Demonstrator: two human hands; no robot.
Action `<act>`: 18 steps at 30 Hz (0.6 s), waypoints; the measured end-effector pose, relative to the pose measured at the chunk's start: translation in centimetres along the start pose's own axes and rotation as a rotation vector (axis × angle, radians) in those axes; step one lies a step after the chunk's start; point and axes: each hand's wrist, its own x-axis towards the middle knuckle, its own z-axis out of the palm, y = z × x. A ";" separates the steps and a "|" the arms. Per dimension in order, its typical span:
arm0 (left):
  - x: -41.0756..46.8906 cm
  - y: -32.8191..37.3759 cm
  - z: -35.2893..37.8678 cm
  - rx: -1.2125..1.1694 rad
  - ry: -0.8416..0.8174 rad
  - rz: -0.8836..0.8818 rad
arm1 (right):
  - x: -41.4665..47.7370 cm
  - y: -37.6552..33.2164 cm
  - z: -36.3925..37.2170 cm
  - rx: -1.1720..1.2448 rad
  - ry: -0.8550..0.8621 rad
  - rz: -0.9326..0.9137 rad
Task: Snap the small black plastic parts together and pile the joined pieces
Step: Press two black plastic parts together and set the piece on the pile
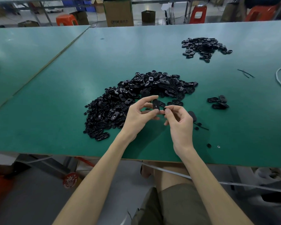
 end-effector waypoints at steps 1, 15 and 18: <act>0.0 0.0 0.0 0.000 -0.007 0.004 | 0.0 0.0 0.0 -0.003 0.003 -0.001; -0.1 -0.2 -0.1 -0.013 0.086 -0.029 | -0.2 -0.5 0.1 0.007 -0.001 -0.047; -0.2 -0.2 0.1 0.006 0.108 0.009 | -0.2 -0.4 0.0 0.003 0.013 -0.050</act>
